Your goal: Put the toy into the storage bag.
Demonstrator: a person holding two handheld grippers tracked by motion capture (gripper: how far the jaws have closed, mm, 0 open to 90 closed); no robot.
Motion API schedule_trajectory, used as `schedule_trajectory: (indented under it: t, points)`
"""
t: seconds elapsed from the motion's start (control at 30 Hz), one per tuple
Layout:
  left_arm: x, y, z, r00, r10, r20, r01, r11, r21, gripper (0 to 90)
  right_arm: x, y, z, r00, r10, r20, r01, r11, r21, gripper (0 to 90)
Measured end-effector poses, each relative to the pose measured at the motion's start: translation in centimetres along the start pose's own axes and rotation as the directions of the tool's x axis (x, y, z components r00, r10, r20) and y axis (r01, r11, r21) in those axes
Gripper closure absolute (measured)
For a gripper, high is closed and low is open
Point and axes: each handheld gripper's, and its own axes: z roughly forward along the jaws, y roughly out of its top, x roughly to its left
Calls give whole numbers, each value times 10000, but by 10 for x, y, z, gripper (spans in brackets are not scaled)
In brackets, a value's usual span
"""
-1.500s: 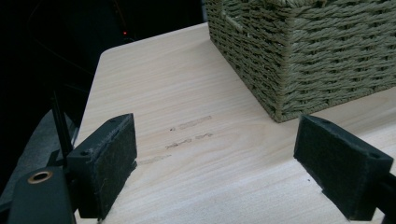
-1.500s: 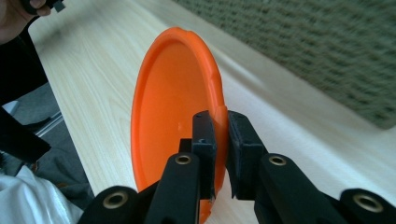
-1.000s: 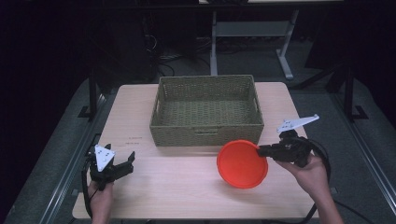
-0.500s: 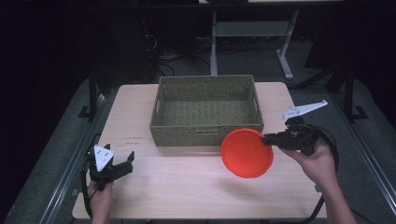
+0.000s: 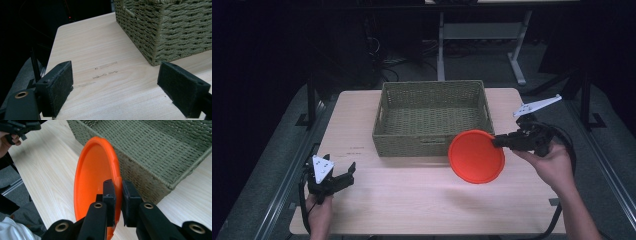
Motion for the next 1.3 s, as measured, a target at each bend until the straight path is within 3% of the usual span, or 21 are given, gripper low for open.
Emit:
schedule_trajectory:
  t: [0.37, 1.3]
  points:
    - [-1, 0, 0, 10000, 40, 68, -40, 10000, 11, 127, 1, 22, -8, 9998, -152, 144, 150, 9998, 130, 822]
    - [0, 0, 0, 10000, -50, 65, 50, 10000, -77, 127, -2, 74, -8, 9989, -281, 388, 269, 9991, 322, 822]
